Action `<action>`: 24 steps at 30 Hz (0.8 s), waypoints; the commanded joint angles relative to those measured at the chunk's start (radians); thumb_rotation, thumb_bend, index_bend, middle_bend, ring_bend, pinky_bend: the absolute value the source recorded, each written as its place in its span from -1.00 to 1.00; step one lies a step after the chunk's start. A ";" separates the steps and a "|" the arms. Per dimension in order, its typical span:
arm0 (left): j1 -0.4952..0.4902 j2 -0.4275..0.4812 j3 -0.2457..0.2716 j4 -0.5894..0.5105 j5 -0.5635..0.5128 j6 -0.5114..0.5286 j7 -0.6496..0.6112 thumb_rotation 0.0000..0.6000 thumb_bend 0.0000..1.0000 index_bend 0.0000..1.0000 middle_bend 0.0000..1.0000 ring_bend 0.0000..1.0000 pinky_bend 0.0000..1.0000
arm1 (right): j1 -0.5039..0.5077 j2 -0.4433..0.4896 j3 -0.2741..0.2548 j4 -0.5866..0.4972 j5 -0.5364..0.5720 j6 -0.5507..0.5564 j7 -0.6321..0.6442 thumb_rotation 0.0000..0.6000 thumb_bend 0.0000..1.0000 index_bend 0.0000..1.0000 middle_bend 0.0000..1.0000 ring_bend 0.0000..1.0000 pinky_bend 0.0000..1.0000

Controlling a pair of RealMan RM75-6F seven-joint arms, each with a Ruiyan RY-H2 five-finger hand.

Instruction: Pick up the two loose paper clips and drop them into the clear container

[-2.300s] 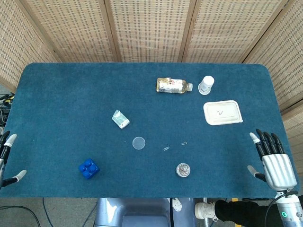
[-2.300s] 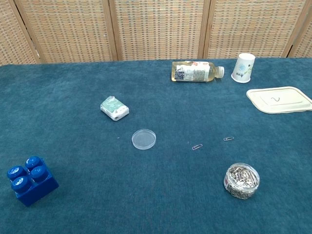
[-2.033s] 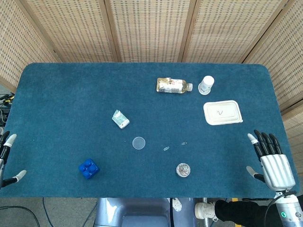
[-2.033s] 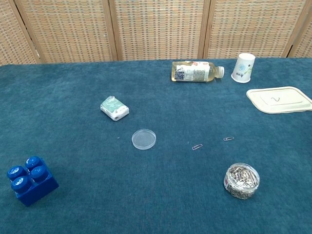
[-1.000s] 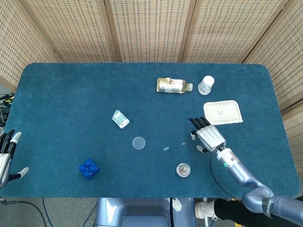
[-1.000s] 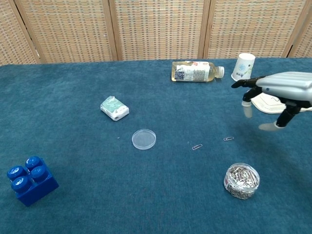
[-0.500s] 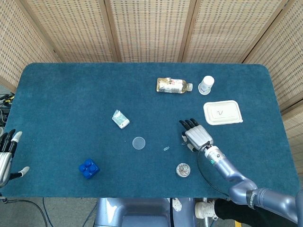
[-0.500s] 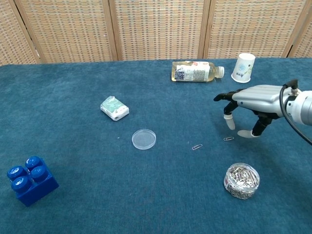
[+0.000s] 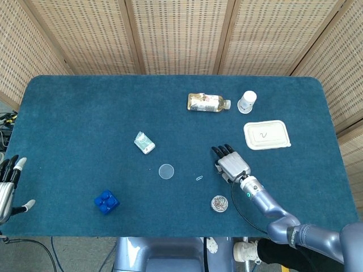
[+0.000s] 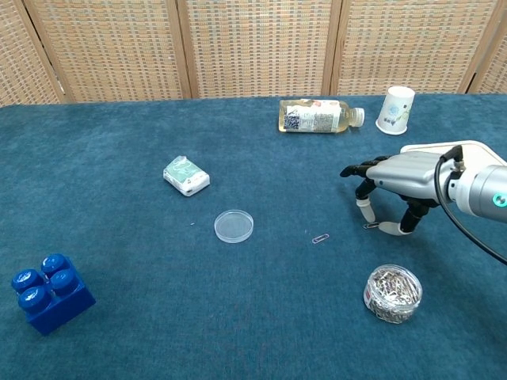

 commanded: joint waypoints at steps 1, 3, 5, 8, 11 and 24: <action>0.000 0.000 0.001 0.000 0.000 0.000 0.000 1.00 -0.92 -1.00 -1.00 -1.00 -1.00 | 0.001 -0.008 -0.007 0.012 -0.008 0.008 -0.004 1.00 -0.22 -0.01 -1.00 -1.00 -1.00; -0.001 -0.001 0.002 0.001 0.000 -0.001 0.001 1.00 -0.92 -1.00 -1.00 -1.00 -1.00 | 0.001 -0.016 -0.011 0.024 -0.016 0.016 0.002 1.00 -0.22 -0.01 -1.00 -1.00 -1.00; -0.001 -0.002 0.001 0.001 -0.002 -0.001 0.003 1.00 -0.92 -1.00 -1.00 -1.00 -1.00 | 0.001 -0.021 -0.013 0.034 -0.020 0.018 0.009 1.00 -0.22 -0.01 -1.00 -1.00 -1.00; -0.001 -0.002 0.002 0.001 -0.002 -0.001 0.004 1.00 -0.92 -1.00 -1.00 -1.00 -1.00 | 0.000 -0.026 -0.016 0.042 -0.023 0.018 0.018 1.00 -0.22 -0.01 -1.00 -1.00 -1.00; -0.002 -0.003 0.003 0.002 -0.003 -0.002 0.005 1.00 -0.92 -1.00 -1.00 -1.00 -1.00 | -0.001 -0.028 -0.022 0.047 -0.031 0.021 0.025 1.00 -0.22 -0.01 -1.00 -1.00 -1.00; -0.004 -0.005 0.005 0.003 -0.004 -0.003 0.005 1.00 -0.92 -1.00 -1.00 -1.00 -1.00 | 0.000 -0.056 -0.030 0.084 -0.049 0.027 0.051 1.00 -0.22 -0.01 -1.00 -1.00 -1.00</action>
